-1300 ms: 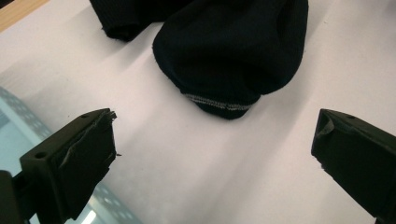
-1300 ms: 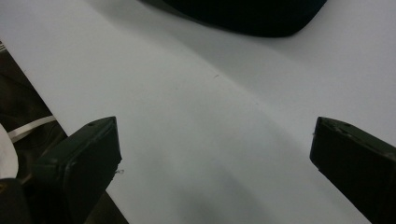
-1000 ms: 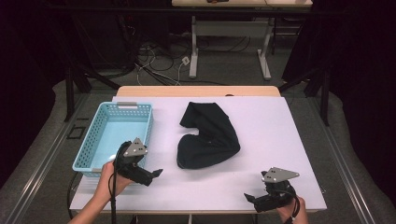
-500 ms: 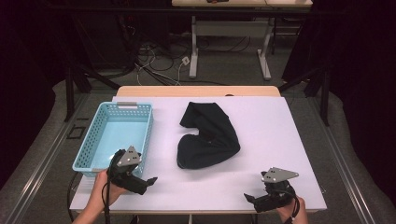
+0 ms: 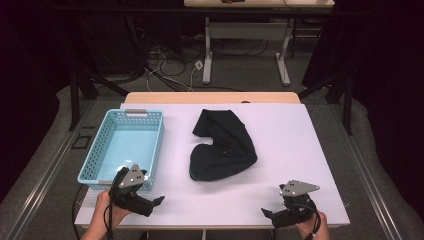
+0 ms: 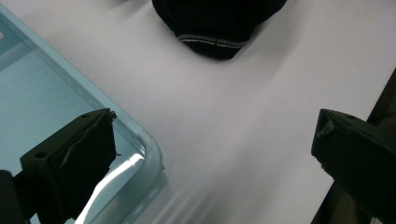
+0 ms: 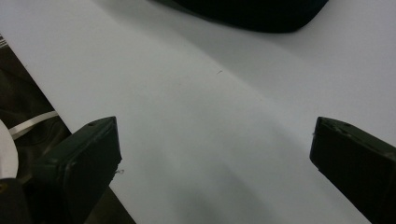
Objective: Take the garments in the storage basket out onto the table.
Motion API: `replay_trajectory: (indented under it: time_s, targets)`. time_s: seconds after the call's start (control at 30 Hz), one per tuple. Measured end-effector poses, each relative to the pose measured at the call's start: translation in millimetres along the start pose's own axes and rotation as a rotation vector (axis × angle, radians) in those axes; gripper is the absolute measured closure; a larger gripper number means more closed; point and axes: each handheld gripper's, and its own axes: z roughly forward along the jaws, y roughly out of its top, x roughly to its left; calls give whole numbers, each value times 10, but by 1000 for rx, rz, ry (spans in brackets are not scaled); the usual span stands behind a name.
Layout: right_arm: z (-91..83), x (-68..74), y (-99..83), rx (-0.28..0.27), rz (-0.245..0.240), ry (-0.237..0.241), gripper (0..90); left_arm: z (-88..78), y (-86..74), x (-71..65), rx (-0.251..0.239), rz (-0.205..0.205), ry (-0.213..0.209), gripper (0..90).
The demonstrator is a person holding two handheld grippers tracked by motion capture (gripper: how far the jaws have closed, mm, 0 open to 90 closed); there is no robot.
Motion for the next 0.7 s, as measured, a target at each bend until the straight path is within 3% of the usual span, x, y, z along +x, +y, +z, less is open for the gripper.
replay_trajectory:
  time_s: [0.43,0.7]
  targets:
    - [-9,3,-7,22,-4,8,15,-91,-146,-37,-41,-19,7,0]
    - [2,20,-19,7,-15,0,14,-85,-165,-14,-56,-17,6,0]
